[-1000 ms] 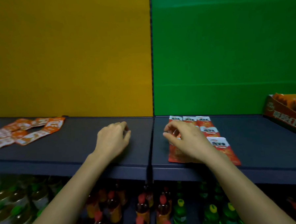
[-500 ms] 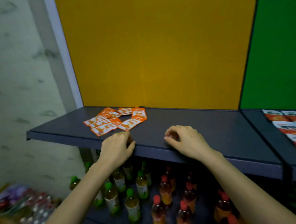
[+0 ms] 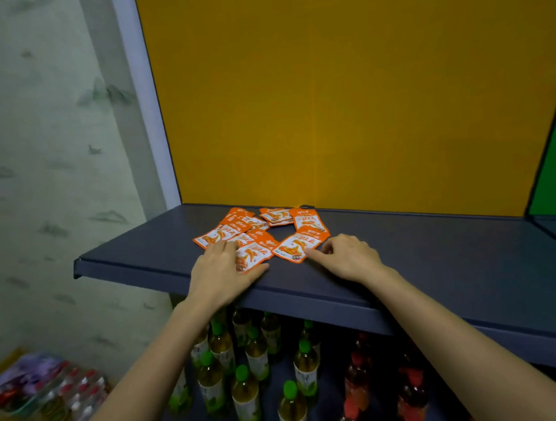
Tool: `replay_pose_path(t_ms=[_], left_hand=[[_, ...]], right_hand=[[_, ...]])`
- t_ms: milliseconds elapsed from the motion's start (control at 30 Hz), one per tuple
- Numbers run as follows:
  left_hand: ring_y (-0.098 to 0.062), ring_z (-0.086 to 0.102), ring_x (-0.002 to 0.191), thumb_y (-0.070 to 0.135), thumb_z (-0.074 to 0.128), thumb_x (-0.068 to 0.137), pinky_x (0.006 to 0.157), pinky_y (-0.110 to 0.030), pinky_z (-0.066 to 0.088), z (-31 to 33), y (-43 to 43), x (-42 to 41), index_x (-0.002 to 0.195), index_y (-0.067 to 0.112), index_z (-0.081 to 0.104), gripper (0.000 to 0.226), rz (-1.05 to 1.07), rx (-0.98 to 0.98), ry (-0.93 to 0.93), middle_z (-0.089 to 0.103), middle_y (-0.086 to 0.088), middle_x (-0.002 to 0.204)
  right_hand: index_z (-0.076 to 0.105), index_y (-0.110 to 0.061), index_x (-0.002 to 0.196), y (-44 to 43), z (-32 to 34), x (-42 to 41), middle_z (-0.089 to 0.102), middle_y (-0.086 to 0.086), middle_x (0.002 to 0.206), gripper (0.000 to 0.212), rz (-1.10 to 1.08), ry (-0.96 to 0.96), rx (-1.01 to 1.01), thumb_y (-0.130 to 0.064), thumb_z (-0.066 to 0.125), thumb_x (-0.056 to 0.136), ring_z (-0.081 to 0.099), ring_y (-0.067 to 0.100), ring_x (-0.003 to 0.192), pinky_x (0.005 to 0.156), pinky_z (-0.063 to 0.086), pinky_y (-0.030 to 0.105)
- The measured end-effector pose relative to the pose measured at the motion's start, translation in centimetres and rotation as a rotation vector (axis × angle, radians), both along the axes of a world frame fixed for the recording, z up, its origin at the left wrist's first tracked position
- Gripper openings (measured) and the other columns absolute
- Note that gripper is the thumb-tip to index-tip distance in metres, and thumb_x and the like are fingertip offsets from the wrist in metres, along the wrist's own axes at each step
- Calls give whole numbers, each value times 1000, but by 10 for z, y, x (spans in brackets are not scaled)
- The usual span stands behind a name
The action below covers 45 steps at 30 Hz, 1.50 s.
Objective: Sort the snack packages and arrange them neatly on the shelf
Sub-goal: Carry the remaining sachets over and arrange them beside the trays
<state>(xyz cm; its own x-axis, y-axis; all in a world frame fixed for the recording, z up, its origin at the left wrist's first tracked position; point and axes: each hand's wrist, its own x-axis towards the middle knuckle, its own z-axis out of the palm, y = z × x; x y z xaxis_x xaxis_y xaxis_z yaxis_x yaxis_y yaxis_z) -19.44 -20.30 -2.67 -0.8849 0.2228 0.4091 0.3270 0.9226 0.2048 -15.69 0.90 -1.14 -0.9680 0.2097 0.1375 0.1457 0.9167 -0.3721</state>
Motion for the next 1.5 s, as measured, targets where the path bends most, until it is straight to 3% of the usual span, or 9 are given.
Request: replay_pose_path(t_ms=[100, 267, 500, 700, 867, 1100, 1167, 1267, 1500], left_hand=[[-24, 41, 129, 72, 49, 76, 103, -37, 35, 6, 1, -32, 134, 12, 44, 83, -28, -13, -80, 45, -7, 140], [-25, 39, 130, 84, 48, 63, 105, -39, 33, 10, 0, -71, 136, 13, 41, 102, -64, -76, -287, 41, -7, 144], [-22, 39, 127, 76, 63, 61, 102, -37, 37, 17, 2, -102, 133, 14, 42, 97, -71, -63, -364, 40, -5, 142], [-16, 51, 100, 64, 70, 64, 83, -28, 44, 31, 6, -122, 126, 11, 44, 85, -124, -59, -563, 53, -5, 130], [-21, 62, 107, 48, 81, 61, 91, -35, 52, 28, -2, -138, 134, 13, 43, 89, -214, 217, -714, 56, -7, 131], [-6, 65, 48, 18, 76, 75, 46, -16, 50, 28, -32, -152, 83, 18, 63, 15, -325, 704, -686, 72, 6, 63], [-13, 69, 66, 27, 78, 73, 62, -23, 55, 30, -35, -160, 80, 21, 62, 19, -281, 629, -640, 75, -2, 82], [-27, 53, 116, 55, 73, 68, 98, -42, 46, 26, -32, -169, 116, 14, 56, 65, -138, 164, -555, 59, -11, 124], [-30, 38, 132, 55, 66, 77, 108, -45, 36, 33, -30, -169, 138, 12, 34, 81, -116, 10, -565, 38, -14, 143]], right_hand=[[51, -17, 71, 2, 4, -24, 62, 10, 116, 59, -42, -52, 51, -74, 37, 82, 58, 32, 107, 76, 40, 35], [57, -8, 117, 6, 14, -52, 57, 11, 128, 85, -95, -125, 82, -80, 38, 76, 54, 32, 115, 85, 42, 37], [48, -7, 127, -3, 12, -78, 54, 10, 133, 101, -164, -166, 149, -87, 42, 65, 53, 29, 119, 88, 43, 36], [42, -8, 132, -14, 12, -89, 51, 8, 135, 99, -253, -179, 176, -81, 52, 66, 52, 26, 120, 88, 45, 35], [40, -9, 131, -18, 11, -86, 48, 9, 135, 84, -275, -185, 5, -64, 65, 72, 51, 26, 120, 86, 44, 36], [46, -15, 128, -13, 7, -80, 57, 6, 131, 63, -286, -114, -267, -44, 71, 77, 57, 22, 115, 97, 47, 35], [45, -15, 129, -14, 6, -78, 57, 5, 131, 64, -281, -101, -298, -43, 71, 78, 59, 20, 113, 93, 48, 33], [44, -15, 130, -14, 4, -78, 57, 5, 131, 65, -276, -81, -350, -41, 72, 77, 60, 20, 110, 90, 49, 32], [43, -15, 130, -16, 2, -74, 57, 6, 131, 65, -278, -58, -393, -38, 73, 78, 61, 20, 108, 89, 50, 33]])
